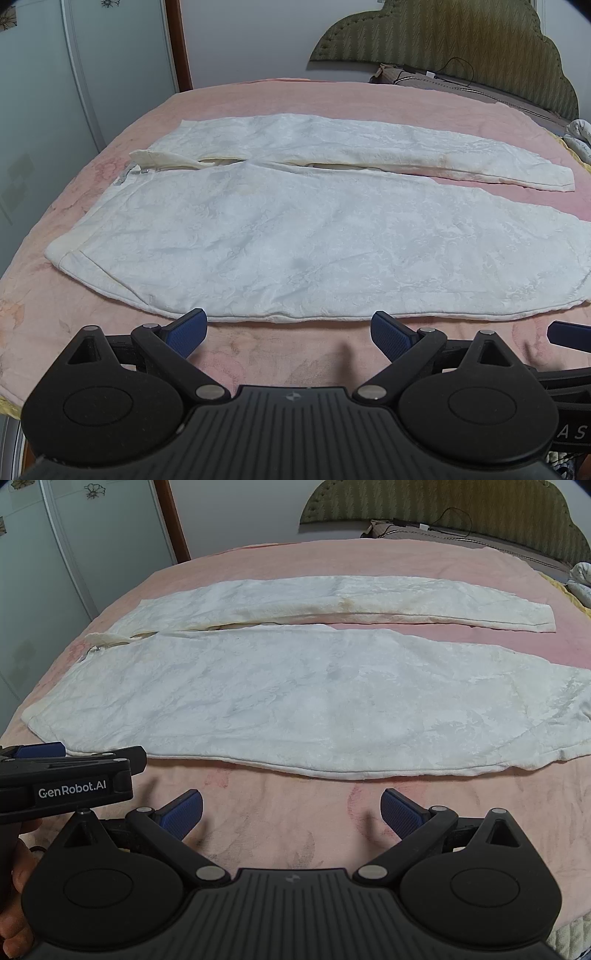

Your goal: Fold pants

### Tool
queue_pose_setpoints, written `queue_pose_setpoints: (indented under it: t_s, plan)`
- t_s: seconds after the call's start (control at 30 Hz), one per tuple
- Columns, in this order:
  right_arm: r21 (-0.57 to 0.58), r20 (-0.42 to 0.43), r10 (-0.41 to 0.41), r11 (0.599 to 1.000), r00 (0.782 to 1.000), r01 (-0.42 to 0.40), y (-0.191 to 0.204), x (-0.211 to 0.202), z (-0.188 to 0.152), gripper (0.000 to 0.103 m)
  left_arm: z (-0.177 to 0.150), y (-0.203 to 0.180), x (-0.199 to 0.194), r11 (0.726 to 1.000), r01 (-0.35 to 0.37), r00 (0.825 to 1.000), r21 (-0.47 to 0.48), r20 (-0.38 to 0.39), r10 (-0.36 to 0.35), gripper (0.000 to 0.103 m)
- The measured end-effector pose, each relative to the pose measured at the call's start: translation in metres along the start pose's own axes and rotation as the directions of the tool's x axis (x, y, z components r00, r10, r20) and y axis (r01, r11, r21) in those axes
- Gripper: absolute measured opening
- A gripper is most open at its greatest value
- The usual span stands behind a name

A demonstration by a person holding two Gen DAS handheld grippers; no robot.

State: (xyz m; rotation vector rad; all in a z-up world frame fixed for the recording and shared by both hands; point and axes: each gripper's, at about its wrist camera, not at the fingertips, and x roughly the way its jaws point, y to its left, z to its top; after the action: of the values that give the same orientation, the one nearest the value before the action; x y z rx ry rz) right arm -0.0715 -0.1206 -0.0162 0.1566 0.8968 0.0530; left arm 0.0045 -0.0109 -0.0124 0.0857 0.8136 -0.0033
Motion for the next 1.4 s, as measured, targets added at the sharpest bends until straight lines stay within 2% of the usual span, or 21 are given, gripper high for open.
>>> queue_pose_setpoints:
  t_s: [0.47, 0.67, 0.73, 0.87, 0.93, 1.0, 1.07, 1.1, 1.13, 1.2, 1.23, 1.27, 1.3, 1.33, 1.37, 1.4]
  plan:
    - [-0.01, 0.007, 0.004, 1.0, 1.0, -0.004, 0.001, -0.001, 0.0, 0.103, -0.001, 0.001, 0.0, 1.0, 0.0, 1.0, -0.003, -0.002, 0.0, 0.097]
    - [-0.028, 0.054, 0.013, 1.0, 0.998, -0.012, 0.001, -0.006, 0.002, 0.103, 0.001, 0.003, -0.001, 1.0, 0.027, 1.0, -0.001, 0.002, -0.027, 0.097]
    - [-0.058, 0.1, 0.018, 0.998, 0.995, -0.013, 0.002, -0.01, 0.007, 0.103, 0.004, 0.006, -0.003, 0.999, 0.045, 0.999, -0.006, 0.011, -0.045, 0.097]
    - [-0.158, 0.2, 0.033, 0.988, 0.979, -0.001, 0.007, -0.012, 0.028, 0.103, 0.013, 0.014, 0.0, 0.999, 0.03, 0.999, -0.018, 0.038, -0.03, 0.097]
    - [-0.264, 0.241, 0.036, 0.964, 0.97, 0.029, 0.017, -0.005, 0.045, 0.103, 0.019, 0.022, 0.004, 0.999, 0.013, 0.999, -0.037, 0.052, -0.011, 0.097]
    - [-0.395, 0.288, 0.036, 0.915, 0.957, 0.084, 0.034, 0.008, 0.062, 0.103, 0.025, 0.029, 0.01, 0.999, -0.018, 0.997, -0.042, 0.068, 0.021, 0.097]
    - [-0.468, 0.375, 0.021, 0.867, 0.927, 0.17, 0.048, 0.018, 0.079, 0.103, 0.033, 0.04, 0.016, 0.998, -0.039, 0.997, -0.049, 0.065, 0.042, 0.095]
    - [-0.486, 0.44, 0.028, 0.848, 0.898, 0.211, 0.054, 0.02, 0.088, 0.103, 0.036, 0.046, 0.018, 0.998, -0.037, 0.997, -0.056, 0.063, 0.04, 0.095]
    - [-0.5, 0.518, 0.059, 0.83, 0.853, 0.246, 0.059, 0.019, 0.095, 0.103, 0.04, 0.052, 0.019, 0.998, -0.028, 0.997, -0.059, 0.068, 0.032, 0.095]
    - [-0.547, 0.66, 0.177, 0.78, 0.73, 0.304, 0.063, 0.019, 0.106, 0.103, 0.047, 0.061, 0.019, 0.998, -0.032, 0.996, -0.061, 0.084, 0.037, 0.095]
    - [-0.572, 0.688, 0.221, 0.752, 0.692, 0.328, 0.063, 0.024, 0.111, 0.103, 0.052, 0.065, 0.019, 0.997, -0.047, 0.994, -0.067, 0.097, 0.053, 0.095]
    - [-0.599, 0.689, 0.241, 0.72, 0.683, 0.351, 0.065, 0.034, 0.12, 0.103, 0.056, 0.07, 0.019, 0.995, -0.062, 0.992, -0.075, 0.107, 0.07, 0.096]
    - [-0.649, 0.634, 0.215, 0.67, 0.743, 0.36, 0.073, 0.051, 0.138, 0.103, 0.061, 0.075, 0.019, 0.994, -0.072, 0.99, -0.082, 0.113, 0.081, 0.096]
    - [-0.699, 0.555, 0.182, 0.631, 0.812, 0.337, 0.078, 0.07, 0.154, 0.103, 0.065, 0.08, 0.02, 0.993, -0.075, 0.99, -0.091, 0.112, 0.085, 0.096]
    - [-0.727, 0.503, 0.176, 0.615, 0.846, 0.304, 0.078, 0.085, 0.167, 0.103, 0.07, 0.086, 0.023, 0.992, -0.07, 0.991, -0.104, 0.106, 0.081, 0.096]
    - [-0.746, 0.468, 0.2, 0.612, 0.861, 0.263, 0.077, 0.097, 0.179, 0.103, 0.074, 0.092, 0.025, 0.991, -0.065, 0.992, -0.12, 0.098, 0.077, 0.096]
